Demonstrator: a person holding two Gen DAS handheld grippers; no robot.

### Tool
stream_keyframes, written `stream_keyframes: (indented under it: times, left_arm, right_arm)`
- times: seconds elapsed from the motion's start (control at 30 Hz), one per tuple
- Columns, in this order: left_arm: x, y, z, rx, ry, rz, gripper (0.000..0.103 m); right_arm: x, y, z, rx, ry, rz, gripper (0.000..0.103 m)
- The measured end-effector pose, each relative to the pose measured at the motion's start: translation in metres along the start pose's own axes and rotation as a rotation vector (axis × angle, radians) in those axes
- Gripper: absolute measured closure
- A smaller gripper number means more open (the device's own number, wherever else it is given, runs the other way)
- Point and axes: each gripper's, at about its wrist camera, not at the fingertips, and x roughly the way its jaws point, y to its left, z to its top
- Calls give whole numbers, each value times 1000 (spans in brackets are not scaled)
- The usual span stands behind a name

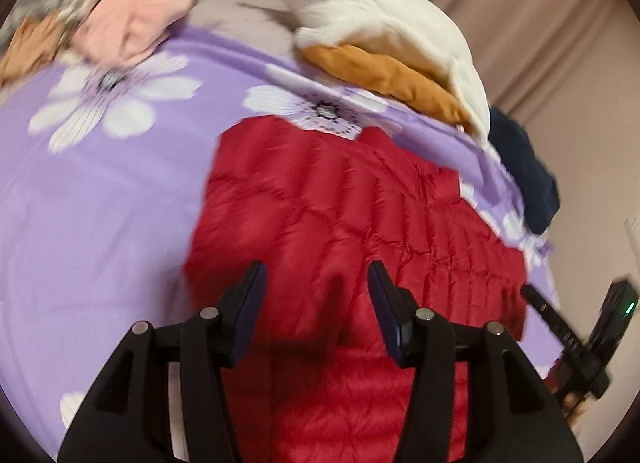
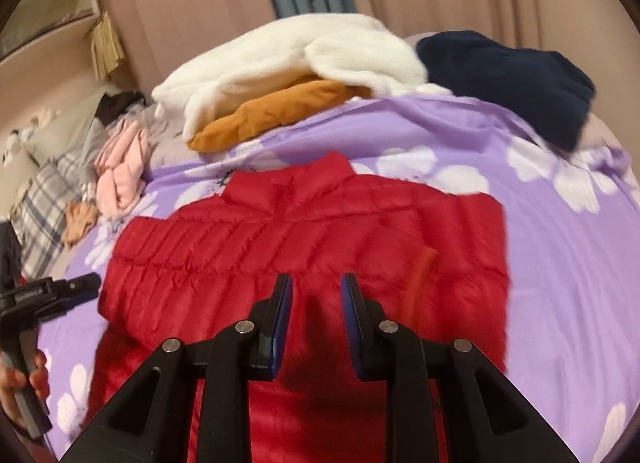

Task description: Fold large clothes

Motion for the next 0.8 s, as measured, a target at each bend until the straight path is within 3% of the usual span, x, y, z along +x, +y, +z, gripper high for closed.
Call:
stream_keyframes:
  times: [0.1, 0.23, 0.5, 0.63, 0.73, 0.8]
  left_arm:
    - [19, -10, -1, 72, 34, 38, 51]
    - [44, -1, -24, 127, 115, 76, 51]
    - [58, 5, -30, 116, 146, 82, 51]
    - [43, 8, -31, 55, 160, 61, 48]
    - [14, 12, -41, 34, 138, 41, 36]
    - [-7, 16, -53, 26, 114, 43, 31]
  right_arm:
    - [20, 4, -3, -37, 72, -52, 79]
    - [36, -1, -32, -100, 174, -111, 79]
    - [48, -7, -44, -78, 187, -129, 79]
    - [35, -12, -42, -24, 177, -92, 78]
    - [8, -19, -46, 33, 165, -16, 64]
    - [-17, -24, -52, 51, 142, 4, 63]
